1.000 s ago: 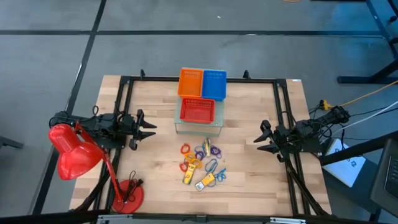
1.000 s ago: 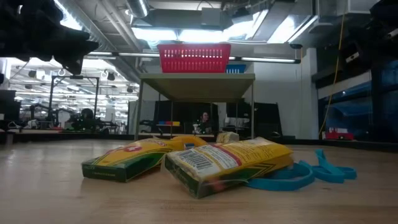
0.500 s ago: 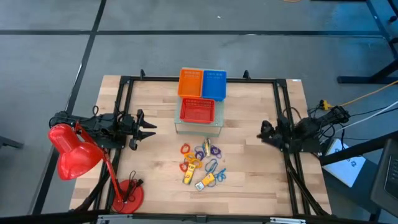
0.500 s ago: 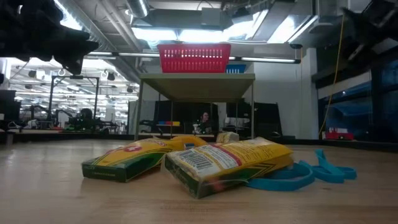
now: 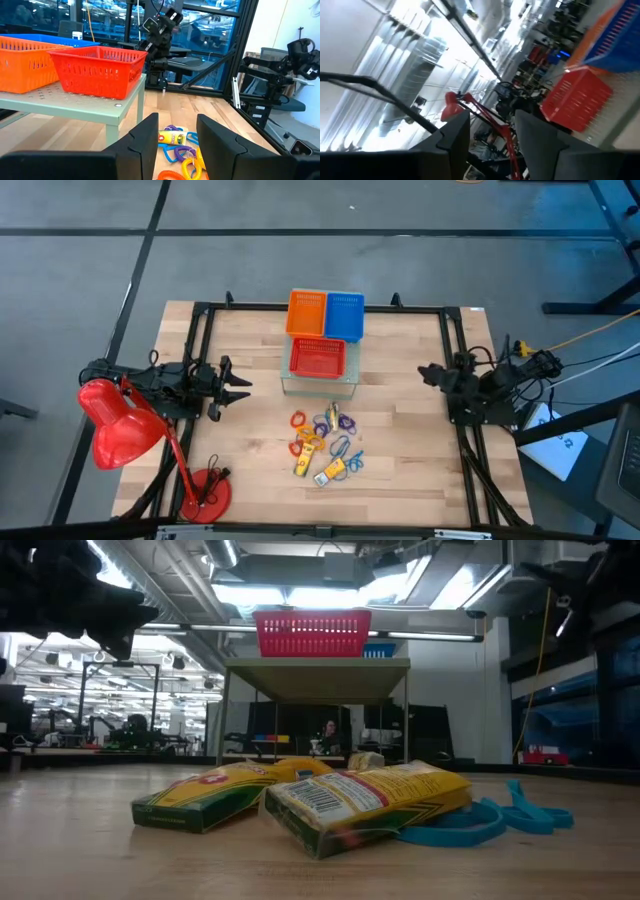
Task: Pick & Place Office Desk Supplies
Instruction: Put the blue rubber band into the blue bin
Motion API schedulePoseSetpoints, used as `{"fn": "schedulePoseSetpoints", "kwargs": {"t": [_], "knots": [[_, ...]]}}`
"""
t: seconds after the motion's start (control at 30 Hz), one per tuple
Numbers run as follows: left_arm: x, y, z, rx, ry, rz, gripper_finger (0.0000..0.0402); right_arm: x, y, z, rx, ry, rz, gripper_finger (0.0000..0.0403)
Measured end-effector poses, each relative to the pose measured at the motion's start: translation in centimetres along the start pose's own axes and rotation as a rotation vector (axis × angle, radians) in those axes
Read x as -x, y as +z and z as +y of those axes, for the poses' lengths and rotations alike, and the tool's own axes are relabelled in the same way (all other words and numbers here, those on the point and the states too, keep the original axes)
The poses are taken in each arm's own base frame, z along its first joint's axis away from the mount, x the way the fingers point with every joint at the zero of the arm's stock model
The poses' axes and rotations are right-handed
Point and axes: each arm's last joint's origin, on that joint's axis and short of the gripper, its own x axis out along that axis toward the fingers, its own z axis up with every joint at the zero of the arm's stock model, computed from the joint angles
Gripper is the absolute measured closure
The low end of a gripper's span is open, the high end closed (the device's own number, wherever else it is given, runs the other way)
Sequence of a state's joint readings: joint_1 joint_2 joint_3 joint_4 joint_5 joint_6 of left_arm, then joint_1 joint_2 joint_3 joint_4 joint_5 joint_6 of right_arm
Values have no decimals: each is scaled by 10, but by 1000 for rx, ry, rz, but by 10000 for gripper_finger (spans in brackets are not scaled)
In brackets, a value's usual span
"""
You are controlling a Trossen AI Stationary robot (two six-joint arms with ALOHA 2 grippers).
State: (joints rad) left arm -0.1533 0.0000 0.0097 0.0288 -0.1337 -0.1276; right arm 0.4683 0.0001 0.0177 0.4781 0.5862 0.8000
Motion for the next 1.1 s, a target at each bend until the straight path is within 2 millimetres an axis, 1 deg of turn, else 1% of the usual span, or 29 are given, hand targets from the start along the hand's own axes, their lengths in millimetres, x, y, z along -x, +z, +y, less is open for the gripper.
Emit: {"fn": "schedulePoseSetpoints", "kwargs": {"t": [0.07,0.17,0.27,0.3,0.33,0.37,0.43,0.5,0.6,0.67,0.7,0.73,0.8,0.83,0.9,0.97,1.03,1.1], "knots": [[0,0,0,0,0,0,270,0,3,4,13,43,-17,243],[0,0,0,0,0,0,270,-2,5,11,100,142,-23,243],[0,0,0,-8,1,-1,270,-5,9,19,159,222,-98,243],[0,1,0,-48,6,-6,270,-6,10,22,183,252,-117,243],[0,2,0,-86,19,-18,270,-7,11,25,208,287,-138,243],[0,5,0,-84,27,-47,270,-9,11,28,228,319,-155,243],[1,15,-1,-13,19,-145,270,-16,13,38,278,376,-167,243],[2,21,-1,31,10,-196,270,-29,13,54,360,420,-159,243],[4,27,0,-34,88,-254,270,-57,13,83,465,471,-162,243],[6,34,1,-27,117,-328,270,-76,13,104,497,517,-160,243],[7,40,1,30,120,-391,270,-86,13,115,497,536,-150,243],[11,47,1,124,121,-476,270,-96,11,123,492,537,-120,243],[19,62,2,343,99,-660,270,-114,5,138,461,475,-16,243],[24,67,2,439,81,-735,270,-123,2,143,439,411,56,243],[29,72,4,589,67,-832,270,-137,-4,150,374,239,214,243],[32,75,5,662,67,-880,270,-148,-10,154,273,54,357,243],[32,75,5,659,48,-878,270,-154,-20,152,172,-139,505,243],[30,73,3,640,-11,-834,270,-158,-35,149,82,-292,652,243]]}}
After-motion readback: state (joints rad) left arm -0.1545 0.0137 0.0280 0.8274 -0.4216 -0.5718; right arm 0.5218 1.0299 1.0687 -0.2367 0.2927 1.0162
